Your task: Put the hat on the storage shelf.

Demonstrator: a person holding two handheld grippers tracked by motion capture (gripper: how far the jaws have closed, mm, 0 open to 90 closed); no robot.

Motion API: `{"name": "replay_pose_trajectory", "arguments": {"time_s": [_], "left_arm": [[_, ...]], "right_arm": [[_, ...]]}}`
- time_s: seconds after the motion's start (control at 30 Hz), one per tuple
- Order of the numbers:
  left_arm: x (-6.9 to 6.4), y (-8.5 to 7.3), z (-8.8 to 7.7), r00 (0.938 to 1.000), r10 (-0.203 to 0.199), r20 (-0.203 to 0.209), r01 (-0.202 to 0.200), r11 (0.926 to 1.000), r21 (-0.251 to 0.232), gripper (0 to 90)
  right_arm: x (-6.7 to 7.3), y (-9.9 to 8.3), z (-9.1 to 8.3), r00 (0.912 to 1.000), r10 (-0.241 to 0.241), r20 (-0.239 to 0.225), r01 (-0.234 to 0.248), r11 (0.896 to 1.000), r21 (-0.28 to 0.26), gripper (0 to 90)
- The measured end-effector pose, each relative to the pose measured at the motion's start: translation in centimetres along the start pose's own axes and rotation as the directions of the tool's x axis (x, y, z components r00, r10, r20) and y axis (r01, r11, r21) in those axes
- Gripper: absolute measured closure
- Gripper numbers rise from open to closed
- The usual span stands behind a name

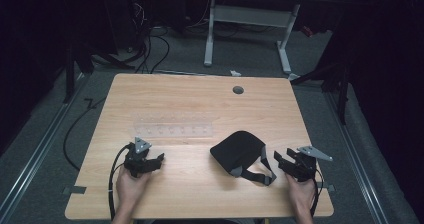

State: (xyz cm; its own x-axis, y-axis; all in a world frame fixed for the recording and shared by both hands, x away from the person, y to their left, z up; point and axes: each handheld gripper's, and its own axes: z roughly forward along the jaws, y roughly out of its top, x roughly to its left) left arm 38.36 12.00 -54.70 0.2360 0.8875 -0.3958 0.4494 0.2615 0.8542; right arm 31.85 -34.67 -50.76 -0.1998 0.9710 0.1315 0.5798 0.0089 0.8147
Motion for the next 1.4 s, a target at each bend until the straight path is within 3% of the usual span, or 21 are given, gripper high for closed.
{"name": "replay_pose_trajectory", "arguments": {"time_s": [0.27,0.47,0.93,1.4], "left_arm": [[0.0,0.0,0.0,1.0000,0.000,0.000,0.000,1.0000,0.000,30.4],[0.0,0.0,0.0,1.0000,-0.001,0.000,0.001,1.0000,0.000,30.4],[0.0,0.0,0.0,1.0000,-0.001,0.000,0.001,1.0000,0.000,30.2],[0.0,0.0,0.0,1.0000,-0.001,0.000,0.001,1.0000,0.000,30.1]], "right_arm": [[0.8,0.6,-1.2,0.9975,-0.005,-0.071,0.003,0.999,-0.032,41.5],[1.9,1.2,-1.1,0.9926,-0.023,-0.119,0.019,0.999,-0.032,40.4],[3.4,2.3,0.9,0.9816,-0.052,-0.184,0.052,0.999,-0.005,38.5],[4.6,2.6,3.8,0.9698,-0.069,-0.234,0.091,0.992,0.085,38.7]]}}
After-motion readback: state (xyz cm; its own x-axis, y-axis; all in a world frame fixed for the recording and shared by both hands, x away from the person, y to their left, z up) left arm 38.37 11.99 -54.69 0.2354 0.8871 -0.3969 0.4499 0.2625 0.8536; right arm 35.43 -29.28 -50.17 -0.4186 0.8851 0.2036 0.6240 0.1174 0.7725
